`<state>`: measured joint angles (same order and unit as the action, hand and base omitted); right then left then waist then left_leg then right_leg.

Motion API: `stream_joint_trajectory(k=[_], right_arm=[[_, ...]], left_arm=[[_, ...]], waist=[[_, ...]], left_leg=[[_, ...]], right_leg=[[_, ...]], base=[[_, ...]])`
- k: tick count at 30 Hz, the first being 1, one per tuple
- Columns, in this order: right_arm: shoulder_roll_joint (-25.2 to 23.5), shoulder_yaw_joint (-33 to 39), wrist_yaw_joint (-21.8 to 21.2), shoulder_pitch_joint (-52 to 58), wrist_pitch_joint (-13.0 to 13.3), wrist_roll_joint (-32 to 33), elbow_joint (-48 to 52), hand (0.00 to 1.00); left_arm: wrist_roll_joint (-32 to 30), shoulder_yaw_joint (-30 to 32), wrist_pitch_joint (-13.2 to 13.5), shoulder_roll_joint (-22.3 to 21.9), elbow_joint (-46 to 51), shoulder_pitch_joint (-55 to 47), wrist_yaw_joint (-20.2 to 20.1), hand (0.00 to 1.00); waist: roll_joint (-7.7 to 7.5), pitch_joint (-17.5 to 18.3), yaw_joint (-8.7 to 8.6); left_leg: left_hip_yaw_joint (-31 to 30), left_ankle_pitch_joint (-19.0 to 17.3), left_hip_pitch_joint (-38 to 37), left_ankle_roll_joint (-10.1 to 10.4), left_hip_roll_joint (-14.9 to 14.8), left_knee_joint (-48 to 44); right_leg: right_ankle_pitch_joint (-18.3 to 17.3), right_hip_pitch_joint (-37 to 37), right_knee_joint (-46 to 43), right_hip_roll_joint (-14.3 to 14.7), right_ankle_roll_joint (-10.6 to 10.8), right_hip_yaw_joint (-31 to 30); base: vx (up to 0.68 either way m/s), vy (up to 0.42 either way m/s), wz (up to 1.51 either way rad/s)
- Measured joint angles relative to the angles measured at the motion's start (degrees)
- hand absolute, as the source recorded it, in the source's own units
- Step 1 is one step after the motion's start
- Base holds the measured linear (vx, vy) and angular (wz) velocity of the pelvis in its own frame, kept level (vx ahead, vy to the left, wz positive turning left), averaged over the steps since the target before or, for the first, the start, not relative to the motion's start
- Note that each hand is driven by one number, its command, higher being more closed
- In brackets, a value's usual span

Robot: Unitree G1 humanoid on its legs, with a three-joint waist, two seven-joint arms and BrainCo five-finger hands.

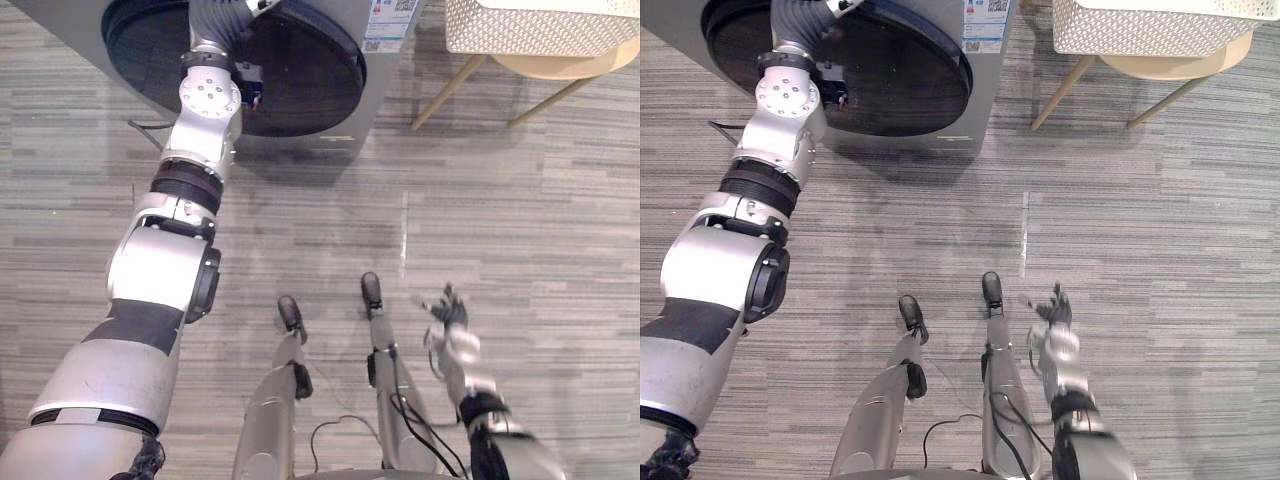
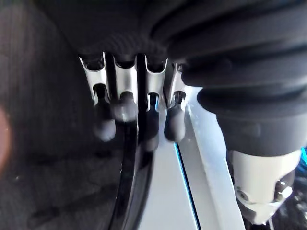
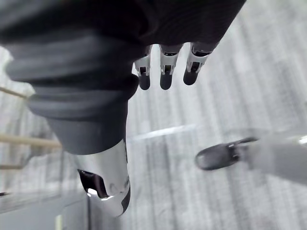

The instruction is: Pick up the laundry basket with both hands and put the clothes into the washing machine.

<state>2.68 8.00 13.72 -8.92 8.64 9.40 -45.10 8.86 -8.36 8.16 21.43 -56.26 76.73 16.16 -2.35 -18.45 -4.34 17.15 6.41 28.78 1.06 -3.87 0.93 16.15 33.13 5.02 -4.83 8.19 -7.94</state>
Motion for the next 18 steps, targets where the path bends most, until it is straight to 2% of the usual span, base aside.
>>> stream_joint_trajectory(k=[4, 6, 7, 8, 10, 12, 15, 18], right_arm=[[0.34, -1.73, 0.10, 0.11, 0.70, -0.21, 4.37, 0.00], [0.12, -2.29, 0.01, -0.03, 1.37, -0.60, 5.79, 0.00], [0.00, -2.28, 0.02, 0.08, 1.37, -0.60, 5.85, 0.00], [0.15, -2.28, 0.00, 0.03, 1.37, -0.61, 5.90, 0.00], [0.31, -2.26, -0.05, 0.03, 1.35, -0.64, 5.93, 0.00], [0.38, -2.21, -0.22, 0.58, 1.00, -0.89, 5.85, 0.00], [0.40, -1.64, -0.95, 2.22, 0.64, -1.38, 4.16, 0.00], [0.45, -1.09, -1.82, 3.80, -0.18, -2.45, 0.59, 0.00]], left_arm=[[-2.37, -0.04, 1.21, -4.27, 4.29, -7.56, -0.14, 0.00], [-3.40, -0.43, 1.45, -7.70, 6.86, -12.26, -1.11, 0.00], [-4.06, -1.63, 1.18, -9.85, 8.48, -16.48, -1.16, 0.00], [-4.38, -2.96, 1.09, -11.24, 10.41, -22.12, -1.19, 0.00], [-4.19, -3.95, 1.05, -13.29, 13.77, -31.43, -1.14, 0.00], [-3.50, -5.54, 1.07, -15.30, 17.09, -39.48, -1.21, 0.00], [-1.42, -6.00, 1.38, -18.30, 23.07, -54.35, -2.49, 0.00], [0.37, -5.25, 1.58, -19.18, 23.18, -63.28, -4.24, 0.00]], waist=[[0.12, 0.14, 0.36], [0.04, 0.62, 0.40], [-0.19, 2.06, 0.73], [0.10, 3.44, 1.82], [0.68, 4.55, 2.79], [1.15, 5.63, 3.70], [1.68, 8.06, 4.18], [2.04, 9.40, 5.18]], left_leg=[[-1.54, -0.83, -2.59, 0.33, -0.40, 0.16], [-2.56, -0.97, -3.98, 0.22, -0.41, 0.19], [-3.40, -0.94, -4.74, 0.27, -0.06, 0.50], [-3.81, -0.68, -5.72, 0.64, -0.27, 0.97], [-4.79, -0.21, -7.88, 1.30, -0.78, 1.72], [-6.37, 0.44, -10.27, 2.18, -1.16, 3.24], [-9.83, 1.25, -14.00, 2.64, -1.09, 4.31], [-12.72, 1.18, -16.49, 2.68, -0.61, 4.35]], right_leg=[[-0.21, -3.28, 0.30, 0.33, -0.18, 1.25], [-1.71, -5.44, 0.17, 0.19, -1.89, 2.84], [-3.94, -6.66, 0.04, -0.15, -3.69, 3.74], [-4.59, -7.55, -0.05, 0.09, -3.84, 4.76], [-5.44, -9.95, -0.12, 0.65, -4.50, 5.85], [-6.92, -12.14, -0.85, 1.11, -4.78, 7.67], [-9.46, -16.96, -1.98, 1.17, -5.14, 11.51], [-11.18, -21.17, -2.03, 0.65, -4.89, 14.84]], base=[[0.00, -0.003, 0.06], [-0.01, -0.017, 0.36], [0.01, -0.055, 0.38], [0.01, -0.066, 0.29], [0.03, -0.073, 0.18], [0.05, -0.068, 0.38], [0.09, -0.040, 0.59], [0.08, 0.011, 0.64]])
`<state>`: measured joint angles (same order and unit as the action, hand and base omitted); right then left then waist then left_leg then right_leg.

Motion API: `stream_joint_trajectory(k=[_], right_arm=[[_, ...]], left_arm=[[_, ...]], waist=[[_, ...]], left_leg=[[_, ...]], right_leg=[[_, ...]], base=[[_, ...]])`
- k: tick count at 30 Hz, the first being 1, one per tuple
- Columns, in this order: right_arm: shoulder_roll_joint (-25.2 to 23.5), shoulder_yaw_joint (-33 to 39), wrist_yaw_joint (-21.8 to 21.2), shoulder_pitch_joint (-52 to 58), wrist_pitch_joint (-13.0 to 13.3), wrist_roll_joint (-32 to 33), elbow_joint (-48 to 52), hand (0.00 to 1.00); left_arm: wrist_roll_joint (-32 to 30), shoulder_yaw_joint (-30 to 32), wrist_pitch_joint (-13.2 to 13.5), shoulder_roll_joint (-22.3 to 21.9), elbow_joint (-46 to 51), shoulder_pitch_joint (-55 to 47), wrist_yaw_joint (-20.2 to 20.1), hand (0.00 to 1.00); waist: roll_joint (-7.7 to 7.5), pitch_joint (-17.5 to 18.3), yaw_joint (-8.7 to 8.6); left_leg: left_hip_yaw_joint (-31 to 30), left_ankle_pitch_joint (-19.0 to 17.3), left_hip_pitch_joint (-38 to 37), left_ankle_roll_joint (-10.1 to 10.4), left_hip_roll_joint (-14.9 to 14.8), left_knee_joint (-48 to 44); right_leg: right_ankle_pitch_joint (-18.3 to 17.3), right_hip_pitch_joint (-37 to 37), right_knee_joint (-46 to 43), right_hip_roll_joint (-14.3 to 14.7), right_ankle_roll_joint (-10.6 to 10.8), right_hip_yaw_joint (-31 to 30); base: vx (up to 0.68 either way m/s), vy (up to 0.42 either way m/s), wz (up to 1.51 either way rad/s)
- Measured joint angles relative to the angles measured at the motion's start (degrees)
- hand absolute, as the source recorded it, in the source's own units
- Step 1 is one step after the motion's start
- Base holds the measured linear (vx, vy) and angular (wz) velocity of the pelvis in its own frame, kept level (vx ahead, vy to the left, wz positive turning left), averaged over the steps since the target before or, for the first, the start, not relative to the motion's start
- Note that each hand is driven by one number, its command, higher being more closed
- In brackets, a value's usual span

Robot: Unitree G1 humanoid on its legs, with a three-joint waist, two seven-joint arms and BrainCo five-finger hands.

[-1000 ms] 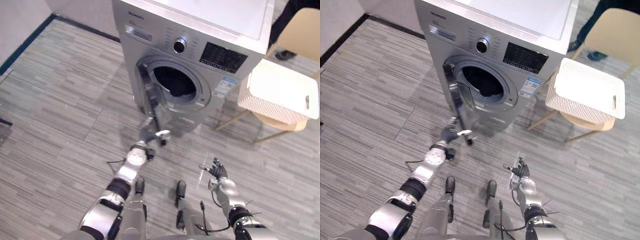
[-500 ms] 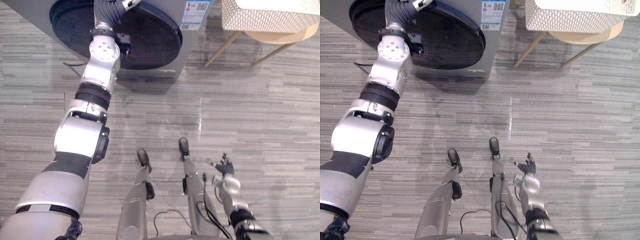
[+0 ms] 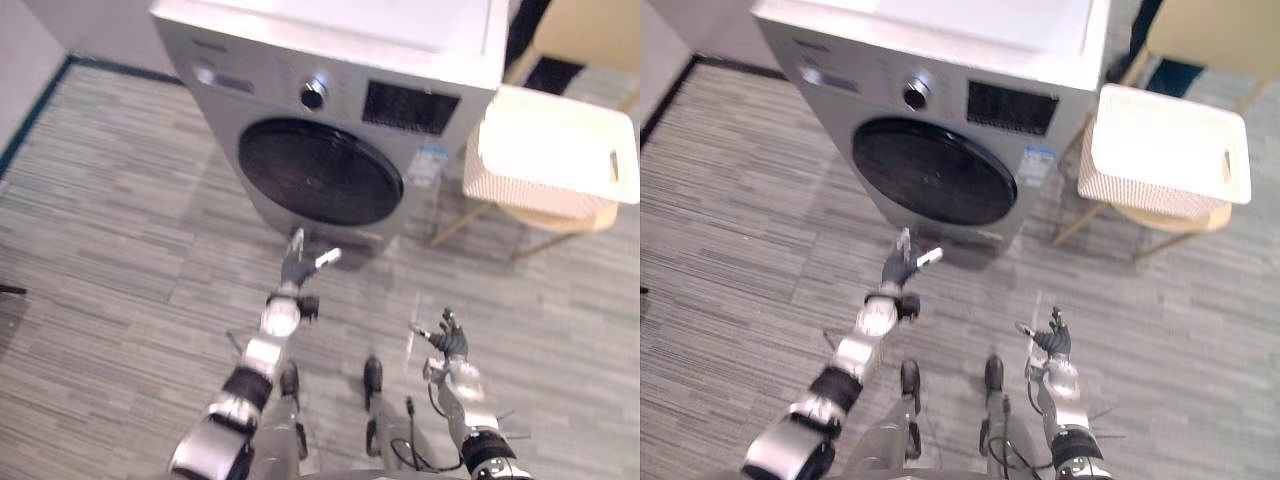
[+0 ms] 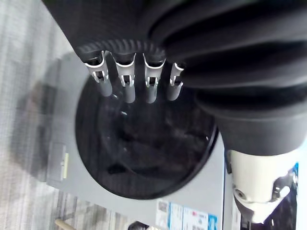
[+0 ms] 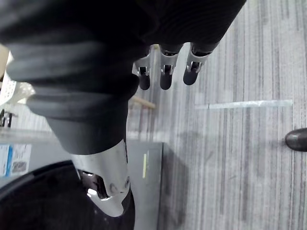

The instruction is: Pick up the laundry basket with both hands and put the clothes into the washing machine.

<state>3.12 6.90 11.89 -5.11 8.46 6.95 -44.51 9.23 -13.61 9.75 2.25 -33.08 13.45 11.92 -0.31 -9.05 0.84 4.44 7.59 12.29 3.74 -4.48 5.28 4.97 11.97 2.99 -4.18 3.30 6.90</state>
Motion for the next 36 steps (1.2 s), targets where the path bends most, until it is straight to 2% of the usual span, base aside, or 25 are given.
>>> stream_joint_trajectory(k=[3, 5, 7, 10, 12, 13, 14, 15, 16, 17, 18, 19, 20, 21, 22, 23, 25, 27, 28, 29, 30, 31, 32, 34, 36], right_arm=[[0.14, -0.04, -1.09, 1.12, -0.50, -1.61, -4.78, 0.00], [0.70, -0.04, -2.01, 2.16, -1.24, -1.93, -6.89, 0.00], [1.27, -0.35, -2.14, 1.02, -1.43, -1.90, -8.48, 0.00], [1.31, -1.61, -2.25, -1.38, -1.61, -1.86, -9.72, 0.00], [1.24, -2.17, -2.31, -1.54, -1.66, -1.88, -9.75, 0.00], [0.78, -2.49, -2.46, -1.52, -1.87, -1.88, -9.75, 0.00], [0.79, -2.51, -2.61, -1.50, -1.97, -1.87, -9.72, 0.00], [0.92, -2.51, -3.23, -1.11, -2.10, -1.86, -9.24, 0.00], [1.40, -3.04, -3.38, -0.17, -2.17, -1.86, -7.73, 0.00], [1.18, -3.74, -3.38, 0.16, -2.16, -1.88, -7.17, 0.00], [0.03, -4.48, -3.38, 0.29, -2.10, -1.87, -6.43, 0.00], [-0.99, -5.18, -3.49, 0.28, -2.10, -1.86, -5.82, 0.00], [-1.55, -5.20, -3.48, 0.29, -2.00, -1.86, -5.50, 0.00], [-2.21, -5.19, -3.37, 0.37, -2.13, -1.82, -4.77, 0.00], [-2.16, -5.15, -3.32, 0.75, -2.18, -1.81, -3.07, 0.00], [-1.71, -5.15, -3.22, 2.01, -2.24, -1.88, 1.69, 0.00], [-0.04, -5.17, -3.32, 6.07, -1.67, -5.00, 9.52, 0.00], [1.63, -4.94, -3.49, 8.90, -0.62, -7.23, 10.10, 0.00], [1.74, -4.47, -5.66, 10.27, -0.66, -4.58, 8.08, 0.00], [2.29, -3.67, -7.33, 10.22, -0.39, -1.76, 6.28, 0.00], [2.99, -3.04, -7.20, 9.72, -0.02, -2.15, 4.32, 0.00], [3.02, -3.50, -6.76, 8.82, -1.11, -3.14, 4.64, 0.00], [2.23, -4.99, -6.40, 8.73, -1.69, -3.14, 6.68, 0.00], [1.71, -5.50, -5.91, 8.82, -1.69, -3.64, 8.11, 0.00], [1.70, -5.73, -5.61, 8.78, -1.25, -5.60, 9.84, 0.00]], left_arm=[[0.31, 2.30, 0.08, 0.21, -4.47, -6.69, -1.80, 0.00], [0.27, 5.31, -0.03, -0.01, -10.43, -8.75, -2.43, 0.00], [0.17, 9.13, -0.01, 0.38, -14.80, -9.97, -3.21, 0.00], [0.07, 15.61, -0.75, 1.90, -19.93, -12.97, -3.07, 0.00], [0.08, 18.13, -0.83, 2.68, -20.53, -14.85, -3.05, 0.00], [0.19, 19.42, -0.82, 2.83, -20.47, -16.17, -3.05, 0.00], [0.23, 19.52, -0.81, 2.94, -20.44, -16.66, -3.04, 0.00], [0.26, 19.47, -0.88, 3.08, -20.44, -17.62, -3.04, 0.00], [0.28, 19.45, -0.88, 2.61, -20.33, -18.47, -3.00, 0.00], [0.30, 19.41, -0.83, 2.59, -20.13, -18.45, -3.00, 0.00], [0.33, 19.37, -0.82, 3.04, -19.30, -18.51, -2.95, 0.00], [0.34, 19.45, -0.79, 3.11, -18.48, -17.92, -2.90, 0.00], [0.34, 19.54, -0.77, 3.27, -18.02, -17.34, -2.85, 0.00], [0.35, 20.08, -0.69, 3.54, -17.61, -15.67, -2.80, 0.00], [0.34, 20.00, -0.68, 3.06, -17.17, -14.70, -2.78, 0.00], [0.33, 19.89, -0.47, 1.90, -15.98, -13.55, -2.79, 0.00], [0.27, 19.21, -0.27, 1.22, -15.45, -11.84, -2.76, 0.00], [0.13, 18.07, 0.73, 1.81, -14.58, -12.38, -2.83, 0.00], [0.07, 18.05, 1.29, 1.86, -13.68, -12.81, -2.98, 0.00], [0.05, 18.15, 1.37, 1.25, -13.35, -12.80, -3.02, 0.00], [-0.49, 18.28, 1.28, 0.83, -12.24, -13.14, -3.11, 0.00], [-0.94, 18.43, 1.25, 0.35, -10.31, -15.03, -3.29, 0.00], [-0.91, 18.85, 1.28, 0.24, -9.19, -16.41, -3.25, 0.00], [-0.87, 18.63, 1.27, 0.07, -8.96, -16.62, -3.43, 0.00], [-0.87, 18.24, 1.45, -1.39, -6.50, -16.54, -4.29, 0.00]], waist=[[1.31, 1.21, -0.06], [2.11, 1.67, -0.06], [2.23, 1.74, 0.09], [1.72, 1.72, 1.08], [1.22, 1.48, 1.92], [0.37, 1.52, 2.85], [0.22, 1.56, 3.17], [0.56, 1.83, 3.03], [0.25, 1.64, 3.10], [0.59, 1.86, 2.99], [0.65, 1.72, 2.54], [-0.11, 1.65, 1.62], [-0.72, 1.45, 1.36], [-2.19, 1.14, 1.35], [-2.31, 0.91, 1.16], [-2.23, 0.54, -0.22], [-2.09, -0.01, -1.32], [-2.21, 0.51, -2.70], [-1.78, 0.56, -3.38], [-0.41, 0.56, -3.18], [1.10, 0.57, -2.96], [2.24, 0.61, -2.33], [2.10, 0.53, -0.98], [1.43, 0.59, -0.41], [0.09, 0.63, 0.03]], left_leg=[[-1.08, -0.69, 0.74, -0.28, 0.93, -1.44], [8.08, -2.11, 1.20, -1.68, -0.54, -3.61], [12.56, -2.07, 2.36, -1.76, -0.85, -5.03], [10.92, -3.84, 3.84, -4.19, 1.56, -7.70], [9.76, -6.80, 4.37, -5.36, 3.45, -11.51], [9.73, -10.52, 6.06, -6.04, 4.17, -17.12], [9.85, -12.05, 6.68, -6.47, 4.40, -19.65], [8.30, -15.95, 7.19, -7.36, 4.84, -23.97], [6.18, -18.01, 6.78, -8.32, 5.68, -25.94], [5.09, -18.45, 5.63, -8.76, 5.87, -26.05], [1.90, -18.85, 4.30, -9.33, 6.32, -25.68], [-1.22, -18.68, 3.59, -9.81, 6.76, -24.87], [-2.90, -18.65, 2.84, -9.90, 7.29, -24.08], [-6.00, -18.61, 0.56, -9.91, 8.89, -22.34], [-8.08, -18.87, -0.64, -10.24, 9.82, -21.77], [-11.10, -19.47, -3.02, -10.37, 11.40, -20.87], [-16.40, -20.89, -7.60, -9.88, 13.85, -19.53], [-22.16, -24.73, -11.60, -8.30, 14.55, -21.51], [-21.35, -26.49, -12.04, -5.40, 14.17, -26.09], [-19.81, -26.88, -10.39, -4.43, 13.04, -30.33], [-16.79, -25.84, -6.67, -1.64, 11.48, -38.48], [-11.36, -20.95, -2.01, 2.60, 8.76, -50.11], [-5.77, -19.89, 0.35, 2.41, 3.13, -58.03], [-2.78, -20.35, 0.48, 1.73, 0.03, -59.34], [1.72, -20.92, 1.77, 0.79, -4.04, -54.98]], right_leg=[[-2.79, -3.06, -1.98, -1.59, 0.54, 6.54], [-4.95, -5.03, -3.99, -3.65, 1.76, 12.34], [-5.90, -5.29, -5.30, -5.07, 2.98, 14.83], [-6.77, -6.41, -5.23, -7.63, 4.32, 16.76], [-8.22, -8.51, -5.40, -9.57, 6.43, 18.69], [-10.36, -9.12, -8.08, -11.61, 7.89, 20.10], [-11.47, -9.23, -10.29, -12.78, 8.43, 20.39], [-13.72, -8.96, -18.29, -15.19, 8.04, 20.73], [-13.55, -4.77, -31.48, -17.66, 2.71, 16.96], [-11.28, -1.87, -37.86, -17.90, -0.36, 13.21], [-12.45, 4.01, -47.84, -15.89, 0.68, 6.09], [-16.60, 6.75, -50.15, -12.45, 1.50, 3.94], [-18.21, 8.27, -50.23, -10.48, 1.03, 3.15], [-20.16, 11.19, -47.88, -6.61, 0.48, 2.14], [-20.30, 12.79, -45.50, -5.00, 0.35, 1.81], [-20.00, 15.75, -41.55, -3.14, 0.81, 0.88], [-17.59, 18.39, -34.19, -1.94, 1.79, -2.59], [-11.69, 18.58, -30.05, -2.12, 0.37, -4.90], [-8.00, 17.08, -31.47, -2.85, -3.41, -2.81], [-8.63, 16.45, -31.97, -2.51, -3.94, -1.16], [-10.16, 14.62, -31.16, -1.62, -5.01, 0.54], [-11.50, 11.05, -29.03, 0.77, -6.23, 1.20], [-12.23, 5.92, -26.37, 3.21, -7.45, 0.67], [-12.61, 2.89, -25.19, 3.31, -8.05, 1.01], [-12.62, -1.99, -21.82, 2.59, -8.07, 0.98]], base=[[0.01, 0.069, 1.12], [0.00, 0.098, 1.30], [0.07, 0.122, 0.91], [0.10, 0.155, 0.49], [0.15, 0.154, 0.55], [0.14, 0.137, 0.50], [0.20, 0.161, 0.66], [0.21, 0.147, 0.70], [0.23, 0.159, 0.79], [0.30, 0.192, 0.89], [0.37, 0.173, 1.05], [0.38, 0.129, 1.14], [0.46, 0.040, 1.29], [0.41, -0.010, 1.18], [0.49, -0.033, 1.64], [0.34, -0.044, 1.43], [0.59, -0.122, 1.89], [0.62, -0.223, 1.96], [0.53, -0.216, 1.19], [0.52, -0.190, 1.07], [0.60, -0.211, 0.41], [0.81, -0.277, -0.11], [0.80, -0.280, -0.35], [0.40, -0.137, -0.14], [0.42, -0.115, 0.06]])
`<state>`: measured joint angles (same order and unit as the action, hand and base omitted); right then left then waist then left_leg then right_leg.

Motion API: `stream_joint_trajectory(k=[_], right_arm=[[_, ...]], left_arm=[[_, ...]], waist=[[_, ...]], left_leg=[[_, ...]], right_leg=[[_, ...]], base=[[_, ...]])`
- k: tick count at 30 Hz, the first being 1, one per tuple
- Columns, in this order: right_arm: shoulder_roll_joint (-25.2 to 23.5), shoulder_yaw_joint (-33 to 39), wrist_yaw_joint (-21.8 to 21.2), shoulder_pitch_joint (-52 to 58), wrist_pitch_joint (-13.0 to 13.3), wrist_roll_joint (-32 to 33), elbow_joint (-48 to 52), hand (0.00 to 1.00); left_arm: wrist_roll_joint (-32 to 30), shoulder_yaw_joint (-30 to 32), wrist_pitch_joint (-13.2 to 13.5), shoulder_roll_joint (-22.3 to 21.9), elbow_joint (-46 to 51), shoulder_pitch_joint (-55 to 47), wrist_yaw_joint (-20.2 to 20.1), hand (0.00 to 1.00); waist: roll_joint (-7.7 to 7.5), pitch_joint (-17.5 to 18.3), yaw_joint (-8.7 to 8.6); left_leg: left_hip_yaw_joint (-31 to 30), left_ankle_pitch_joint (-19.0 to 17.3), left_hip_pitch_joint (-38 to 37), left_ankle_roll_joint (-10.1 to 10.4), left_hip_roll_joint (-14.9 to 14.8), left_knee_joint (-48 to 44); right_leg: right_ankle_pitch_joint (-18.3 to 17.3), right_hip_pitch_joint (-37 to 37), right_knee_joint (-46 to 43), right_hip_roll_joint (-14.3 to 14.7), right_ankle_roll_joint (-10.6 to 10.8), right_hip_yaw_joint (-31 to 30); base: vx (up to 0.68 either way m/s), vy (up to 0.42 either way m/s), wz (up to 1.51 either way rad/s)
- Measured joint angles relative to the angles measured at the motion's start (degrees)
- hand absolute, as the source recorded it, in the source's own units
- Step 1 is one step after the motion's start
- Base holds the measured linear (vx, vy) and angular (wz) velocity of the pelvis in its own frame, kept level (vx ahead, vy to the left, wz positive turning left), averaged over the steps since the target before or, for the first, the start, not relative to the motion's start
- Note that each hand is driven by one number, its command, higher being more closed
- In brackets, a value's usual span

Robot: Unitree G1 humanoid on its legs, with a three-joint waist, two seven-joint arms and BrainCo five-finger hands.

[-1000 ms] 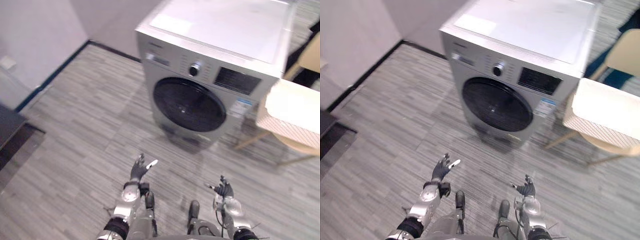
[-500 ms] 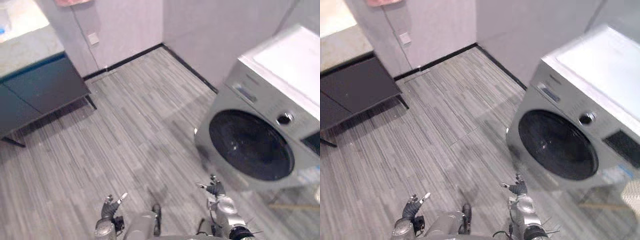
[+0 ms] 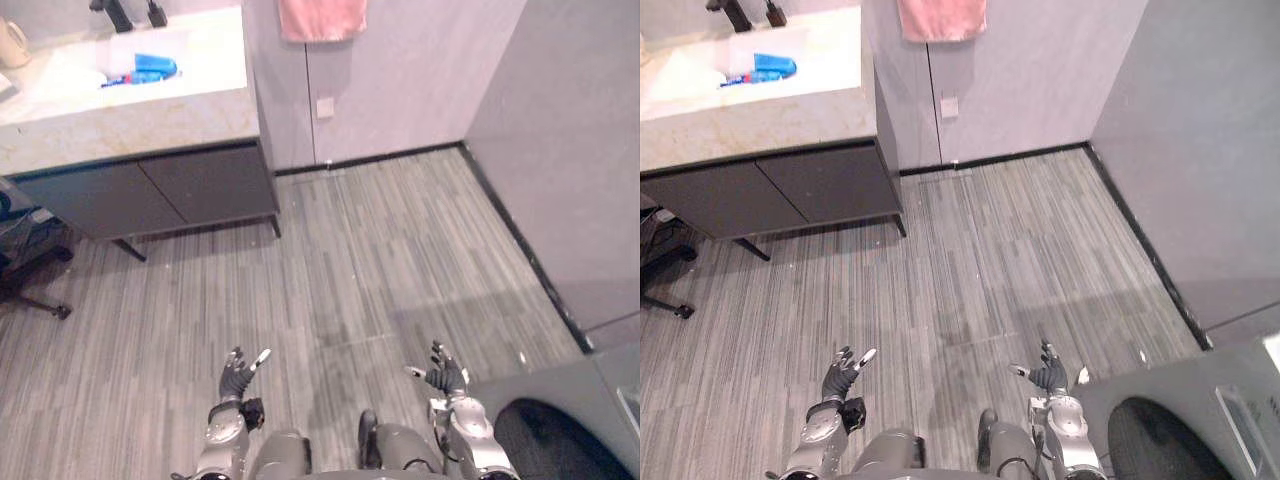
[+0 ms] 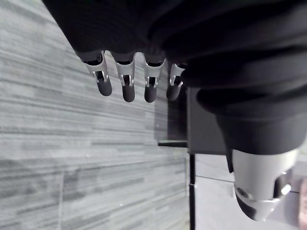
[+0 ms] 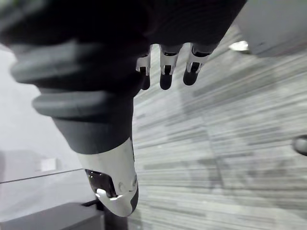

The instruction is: Pick up the laundry basket with both hands and put the clothes into the washing machine.

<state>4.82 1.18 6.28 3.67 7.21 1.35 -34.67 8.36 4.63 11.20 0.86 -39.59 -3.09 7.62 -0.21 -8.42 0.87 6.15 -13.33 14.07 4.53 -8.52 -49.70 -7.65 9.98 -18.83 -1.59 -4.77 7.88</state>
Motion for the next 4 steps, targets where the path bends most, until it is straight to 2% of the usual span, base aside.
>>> stream_joint_trajectory(k=[1, 2, 3, 4], right_arm=[[0.11, 0.23, 0.06, -0.10, 0.12, -0.72, 0.09, 0.00], [0.04, 0.81, 0.07, -0.19, 0.09, -0.94, -0.04, 0.00], [0.02, 1.45, 0.13, -0.43, 0.02, -1.11, -0.78, 0.00], [0.02, 2.93, 0.29, -0.53, 0.01, -1.36, -1.95, 0.00]], left_arm=[[-0.02, -0.01, 0.08, -0.52, 0.86, 0.15, -0.05, 0.00], [-0.02, 0.01, 0.11, -0.56, 0.78, 0.40, -0.04, 0.00], [-0.03, 0.02, 0.08, -0.54, 0.70, 0.75, -0.03, 0.00], [-0.03, 0.01, 0.07, -0.47, 0.57, 0.97, -0.02, 0.00]], waist=[[-0.04, 0.13, -0.04], [-0.06, 0.10, -0.02], [0.07, 0.17, -0.05], [0.21, 0.25, 0.00]], left_leg=[[1.24, 0.00, 1.16, 0.01, -1.55, 5.00], [1.72, 0.02, 1.45, 0.06, -1.84, 7.46], [2.14, 0.23, 2.05, 0.44, -2.18, 14.23], [2.16, 2.28, 1.81, 1.93, -1.67, 23.49]], right_leg=[[0.00, -2.24, 2.27, -0.48, 0.02, 0.72], [-0.01, -2.93, 2.97, -0.69, 0.03, 1.23], [-0.02, -4.06, 4.16, -0.92, 0.11, 1.67], [-0.57, -4.89, 4.46, -1.01, 1.10, 2.05]], base=[[0.26, -0.033, 0.07], [0.29, -0.002, 0.10], [0.21, 0.066, 0.08], [0.21, 0.066, 0.06]])
